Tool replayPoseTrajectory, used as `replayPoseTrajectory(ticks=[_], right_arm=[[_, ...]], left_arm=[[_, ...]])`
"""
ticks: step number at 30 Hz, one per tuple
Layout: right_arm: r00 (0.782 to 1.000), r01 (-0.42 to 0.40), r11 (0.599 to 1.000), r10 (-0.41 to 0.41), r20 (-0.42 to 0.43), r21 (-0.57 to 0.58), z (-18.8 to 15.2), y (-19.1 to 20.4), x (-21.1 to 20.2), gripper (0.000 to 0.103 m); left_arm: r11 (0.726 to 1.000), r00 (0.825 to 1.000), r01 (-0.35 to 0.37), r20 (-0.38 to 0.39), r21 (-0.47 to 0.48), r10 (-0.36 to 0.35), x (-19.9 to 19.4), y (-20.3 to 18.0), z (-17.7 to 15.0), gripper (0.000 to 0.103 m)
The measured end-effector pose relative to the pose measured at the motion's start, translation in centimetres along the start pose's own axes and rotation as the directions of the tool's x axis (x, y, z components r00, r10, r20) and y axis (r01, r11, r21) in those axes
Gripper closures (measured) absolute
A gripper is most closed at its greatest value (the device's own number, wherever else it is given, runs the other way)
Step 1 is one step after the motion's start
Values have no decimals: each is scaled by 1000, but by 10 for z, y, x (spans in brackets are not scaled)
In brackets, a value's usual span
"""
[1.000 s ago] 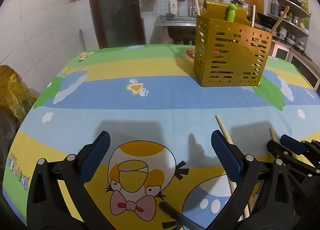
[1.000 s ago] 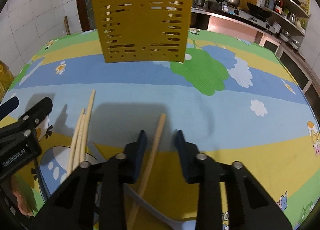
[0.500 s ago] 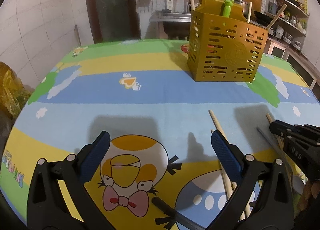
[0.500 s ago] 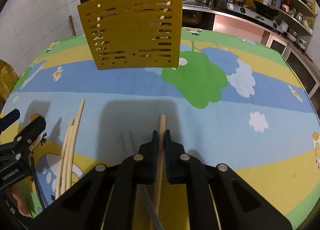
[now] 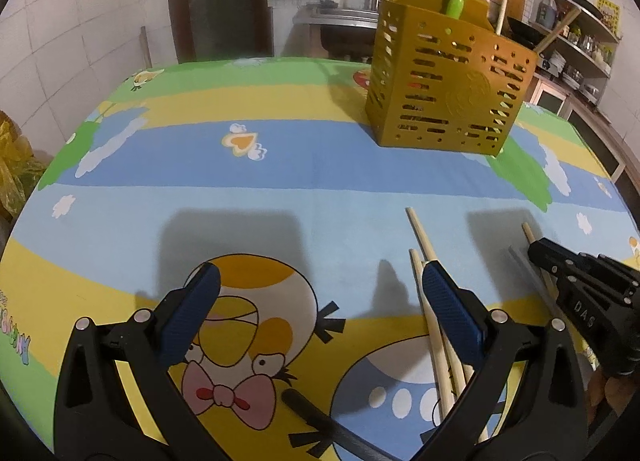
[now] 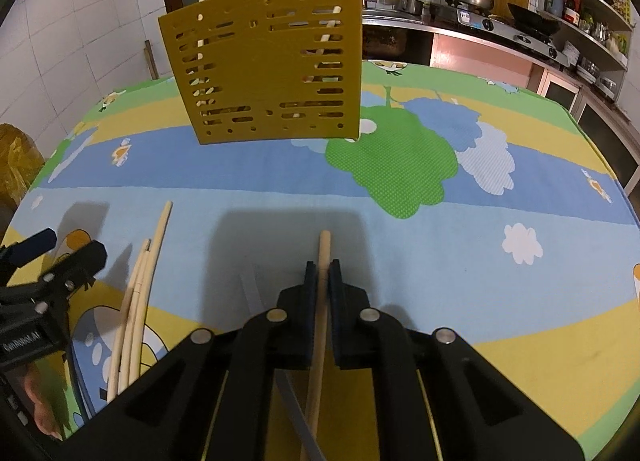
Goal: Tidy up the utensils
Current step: 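Close the right tool on a single wooden chopstick, then grasp another wooden chopstick with the left tool while the right tool holds its chopstick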
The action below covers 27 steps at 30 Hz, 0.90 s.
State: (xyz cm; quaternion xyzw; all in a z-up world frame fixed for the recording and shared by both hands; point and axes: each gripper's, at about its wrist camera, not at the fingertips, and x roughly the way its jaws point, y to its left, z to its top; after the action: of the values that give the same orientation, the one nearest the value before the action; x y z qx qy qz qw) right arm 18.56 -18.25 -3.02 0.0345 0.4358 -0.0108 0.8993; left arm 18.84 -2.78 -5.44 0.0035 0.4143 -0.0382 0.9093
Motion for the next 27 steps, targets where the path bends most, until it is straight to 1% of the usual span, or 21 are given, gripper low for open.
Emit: replayPoseTrajectory(ticks=[8,13,17,20,23,27], right_arm=[[1000,-10,1000,10,0,9,-2,-4,-3,96],[1000,-21,999,21,-1,24,-4,-9,-4,96],[1000,-25,999,25,-2,33,-5,-13,-6,96],[1000,-31,999,31,-3,43,-6,-15,-6,96],[1000,-30,999,30,-3,44,-6,-16,-6,96],[999,-32,999,32,-4,44,-6,-16,-6,96]], left_arm=[[998,1000,13,-11,55,-12,-2,-14,-7,5],[995,1000,-10,-16,96,11,0,-21,-12,5],[995,999,-25,-33,94,28,4,-20,-13,5],[996,999,-24,-43,84,27,6,-18,-13,5],[995,999,-28,-41,93,32,7,-19,-14,5],[995,998,-22,-57,102,28,10,-20,-15,5]])
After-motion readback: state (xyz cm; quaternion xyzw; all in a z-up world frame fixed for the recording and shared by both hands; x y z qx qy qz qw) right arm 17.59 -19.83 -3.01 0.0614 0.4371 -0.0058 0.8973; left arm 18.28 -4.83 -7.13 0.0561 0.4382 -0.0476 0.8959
